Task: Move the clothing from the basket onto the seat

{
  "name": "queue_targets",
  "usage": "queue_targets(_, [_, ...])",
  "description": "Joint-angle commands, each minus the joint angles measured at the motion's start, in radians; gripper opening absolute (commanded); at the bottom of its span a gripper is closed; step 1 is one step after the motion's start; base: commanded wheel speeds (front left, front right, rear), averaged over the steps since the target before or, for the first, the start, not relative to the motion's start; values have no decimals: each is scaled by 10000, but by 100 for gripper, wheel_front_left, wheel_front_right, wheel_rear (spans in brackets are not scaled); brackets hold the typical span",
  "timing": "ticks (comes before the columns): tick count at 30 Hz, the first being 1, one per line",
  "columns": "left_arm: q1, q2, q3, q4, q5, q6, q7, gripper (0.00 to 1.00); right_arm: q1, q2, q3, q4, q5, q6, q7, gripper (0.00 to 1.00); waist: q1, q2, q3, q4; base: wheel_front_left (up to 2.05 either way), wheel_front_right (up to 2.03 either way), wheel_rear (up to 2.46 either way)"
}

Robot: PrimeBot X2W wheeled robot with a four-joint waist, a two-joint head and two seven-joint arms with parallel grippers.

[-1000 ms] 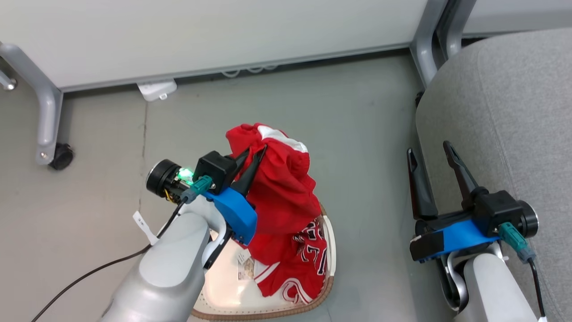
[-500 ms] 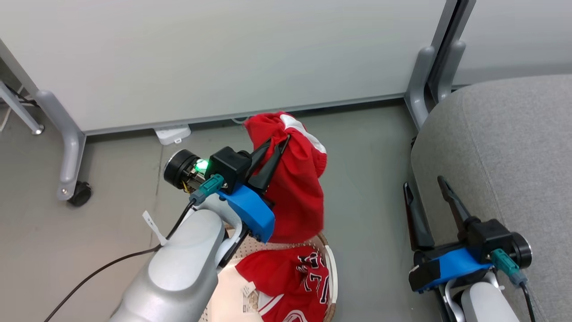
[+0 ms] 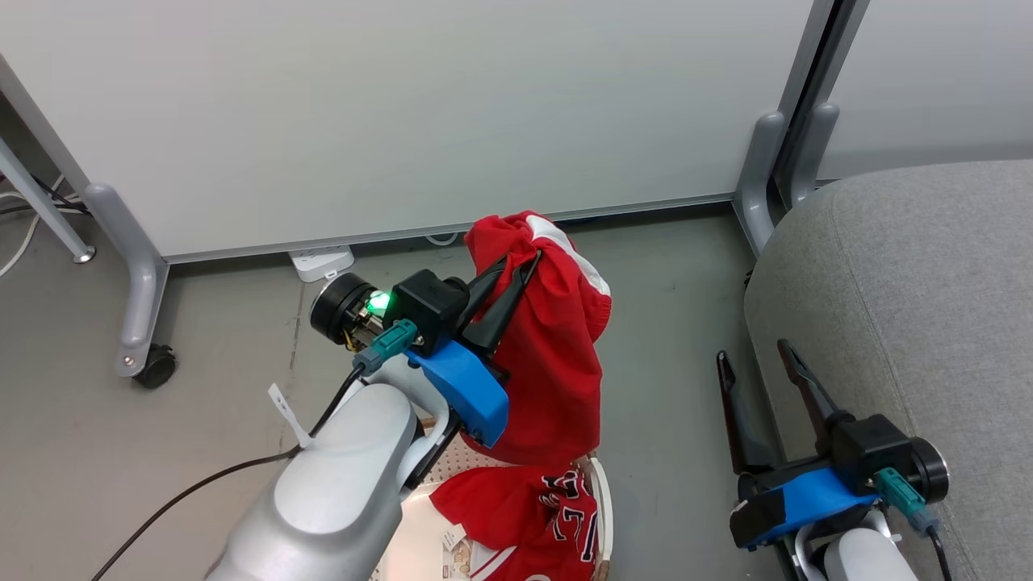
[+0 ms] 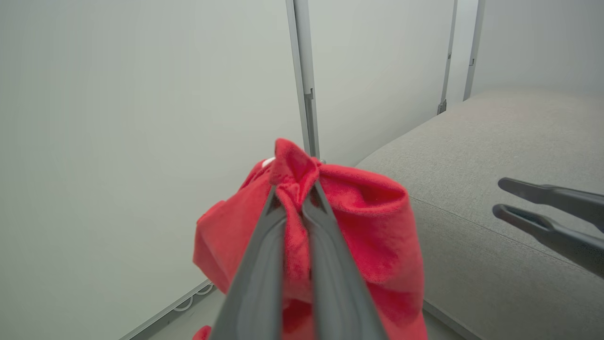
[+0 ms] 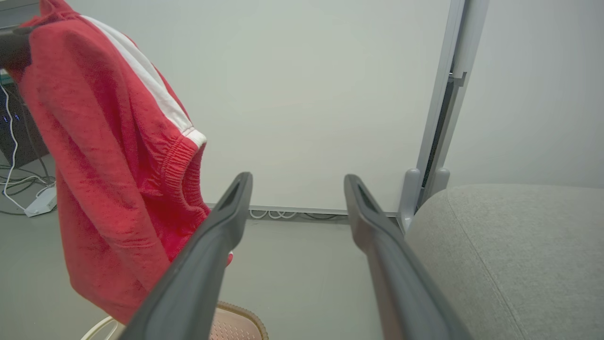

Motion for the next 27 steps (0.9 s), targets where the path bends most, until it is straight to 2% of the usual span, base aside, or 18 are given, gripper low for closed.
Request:
queue_targets(1, [145, 68, 5, -60, -61, 39, 1, 0, 124, -17, 72, -50, -66, -7, -53, 100, 0, 0, 2, 4, 0, 0, 0])
queue_targets(7, [162, 156, -33, -204, -81, 94, 61, 0, 71, -17, 717, -48, -144, -7, -53, 100, 0, 0, 59, 48, 0, 0, 0])
queue_targets(16, [25, 122, -195, -349, -138, 164, 94, 0, -519, -20, 2417, 338, 77, -7, -53, 100, 0, 0, 259, 228, 0, 0, 0])
queue_targets(27, [-269, -20, -659, -542, -147, 122, 84, 0, -2141, -18, 3698, 1218, 469, -7, -53, 100, 0, 0, 652, 553, 0, 0, 0])
